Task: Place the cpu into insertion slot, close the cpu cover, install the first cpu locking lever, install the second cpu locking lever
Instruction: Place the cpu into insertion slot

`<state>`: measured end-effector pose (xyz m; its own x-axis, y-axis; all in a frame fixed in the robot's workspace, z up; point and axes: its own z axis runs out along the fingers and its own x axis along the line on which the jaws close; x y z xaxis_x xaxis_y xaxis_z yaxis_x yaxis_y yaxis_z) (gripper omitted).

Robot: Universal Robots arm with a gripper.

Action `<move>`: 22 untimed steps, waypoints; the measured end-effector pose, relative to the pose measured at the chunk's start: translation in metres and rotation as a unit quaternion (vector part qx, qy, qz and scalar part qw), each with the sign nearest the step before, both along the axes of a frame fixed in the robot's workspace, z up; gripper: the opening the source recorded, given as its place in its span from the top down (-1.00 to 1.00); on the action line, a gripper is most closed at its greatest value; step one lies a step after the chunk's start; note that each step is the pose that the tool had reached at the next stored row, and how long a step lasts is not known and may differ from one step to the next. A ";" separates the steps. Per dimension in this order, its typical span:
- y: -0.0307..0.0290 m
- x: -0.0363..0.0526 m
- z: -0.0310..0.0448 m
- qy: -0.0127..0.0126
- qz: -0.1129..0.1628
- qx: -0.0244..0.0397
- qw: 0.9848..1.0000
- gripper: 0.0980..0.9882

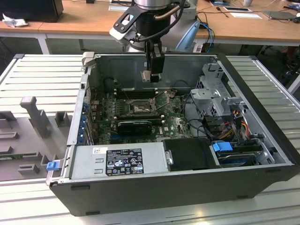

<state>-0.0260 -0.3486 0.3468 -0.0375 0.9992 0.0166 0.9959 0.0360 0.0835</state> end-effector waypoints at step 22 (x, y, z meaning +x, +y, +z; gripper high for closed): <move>0.0000 0.0000 -0.0005 0.000 -0.077 0.000 0.997 0.02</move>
